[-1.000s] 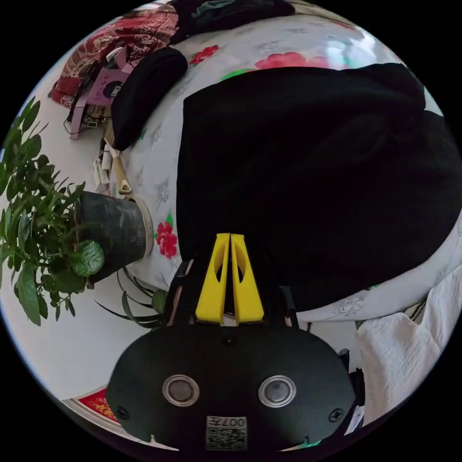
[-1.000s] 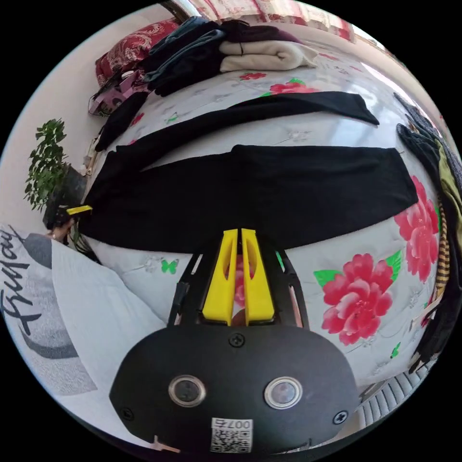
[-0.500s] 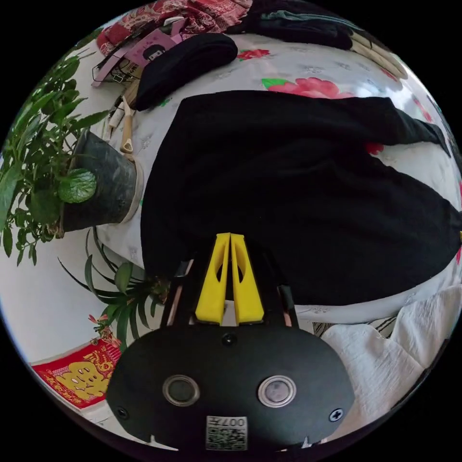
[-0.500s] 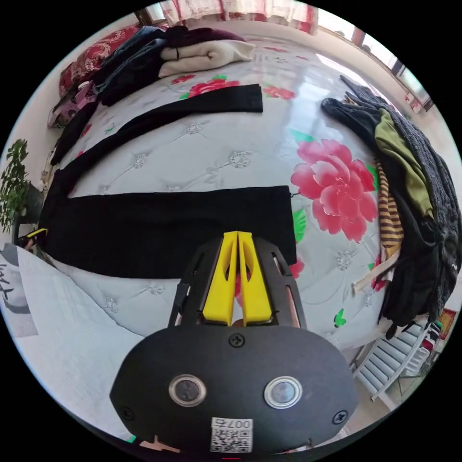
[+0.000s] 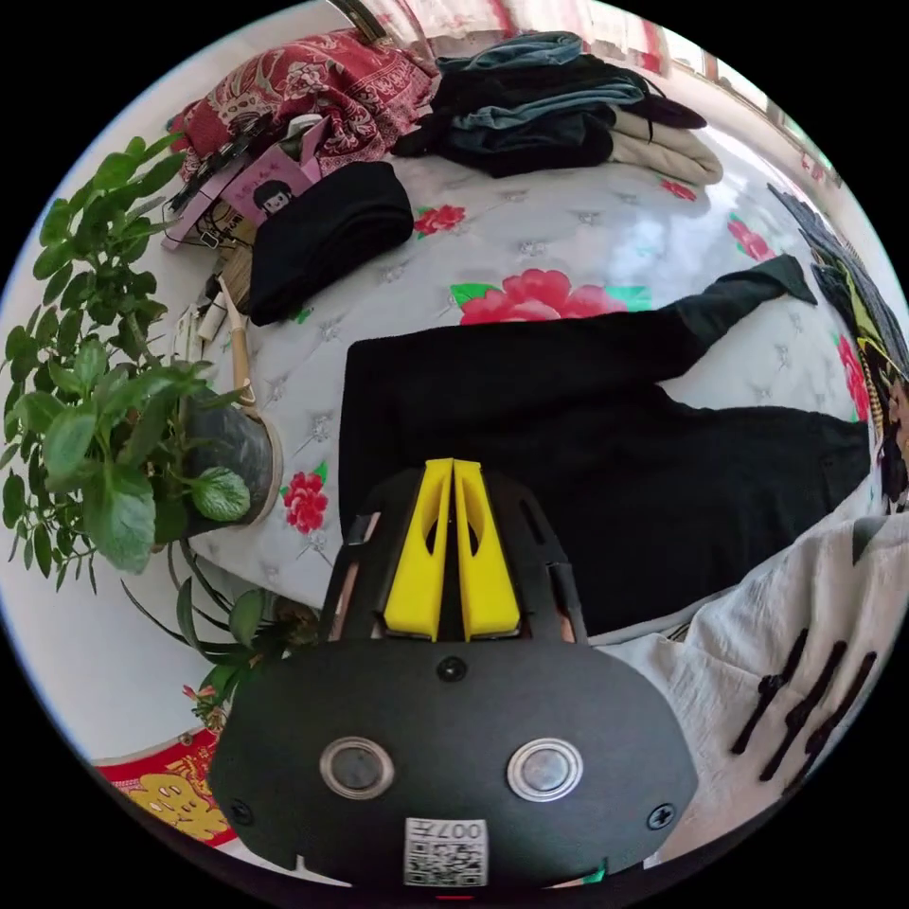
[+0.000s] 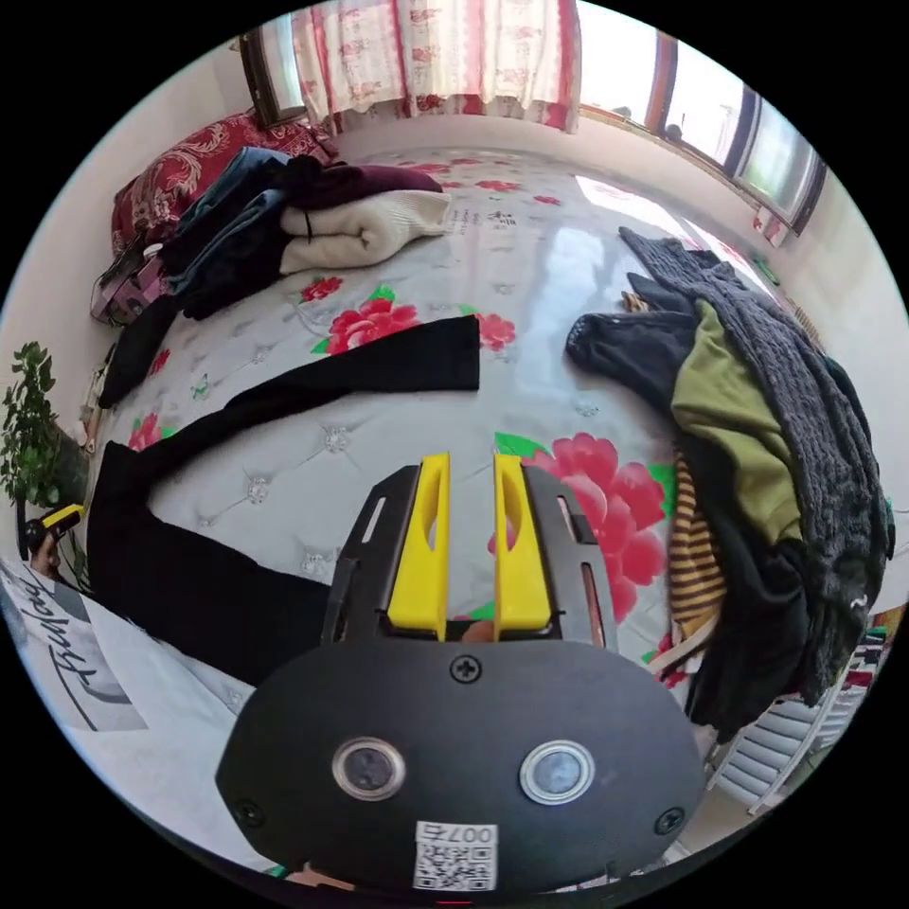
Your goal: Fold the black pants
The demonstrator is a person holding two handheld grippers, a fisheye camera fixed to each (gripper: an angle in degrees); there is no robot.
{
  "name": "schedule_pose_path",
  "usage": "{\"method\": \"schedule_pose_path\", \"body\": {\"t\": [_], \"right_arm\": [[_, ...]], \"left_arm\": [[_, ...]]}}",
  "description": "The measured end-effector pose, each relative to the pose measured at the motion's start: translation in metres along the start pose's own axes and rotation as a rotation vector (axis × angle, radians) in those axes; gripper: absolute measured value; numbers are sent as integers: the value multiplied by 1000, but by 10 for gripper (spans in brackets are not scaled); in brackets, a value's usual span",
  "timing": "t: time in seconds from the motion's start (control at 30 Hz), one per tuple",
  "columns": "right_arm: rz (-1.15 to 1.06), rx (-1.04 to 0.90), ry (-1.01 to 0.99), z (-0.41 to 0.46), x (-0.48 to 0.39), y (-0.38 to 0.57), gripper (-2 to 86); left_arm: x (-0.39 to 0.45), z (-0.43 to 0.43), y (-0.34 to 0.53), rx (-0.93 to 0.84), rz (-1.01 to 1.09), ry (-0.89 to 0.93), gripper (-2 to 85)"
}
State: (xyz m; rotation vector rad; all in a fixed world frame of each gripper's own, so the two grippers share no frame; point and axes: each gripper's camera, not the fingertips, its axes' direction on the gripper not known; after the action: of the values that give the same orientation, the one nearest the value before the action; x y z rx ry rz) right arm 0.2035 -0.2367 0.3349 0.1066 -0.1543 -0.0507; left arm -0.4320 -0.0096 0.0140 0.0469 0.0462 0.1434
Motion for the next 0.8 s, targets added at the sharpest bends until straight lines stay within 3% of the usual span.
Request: {"method": "schedule_pose_path", "body": {"t": [0.3,0.47,0.63,0.8], "right_arm": [[-417,-263,63,104,-87,-108,27],[-392,-274,74,101,-91,-114,3],[-162,-101,17,3,-61,-87,-1],[-118,-24,-13,-115,-51,-87,-2]], "left_arm": [[-27,83,-94,-182,-32,-42,-10],[-44,75,-83,-82,-107,-11,-10],[-57,72,-75,-106,-154,-70,-9],[-65,72,-100,-146,-165,-80,-10]]}}
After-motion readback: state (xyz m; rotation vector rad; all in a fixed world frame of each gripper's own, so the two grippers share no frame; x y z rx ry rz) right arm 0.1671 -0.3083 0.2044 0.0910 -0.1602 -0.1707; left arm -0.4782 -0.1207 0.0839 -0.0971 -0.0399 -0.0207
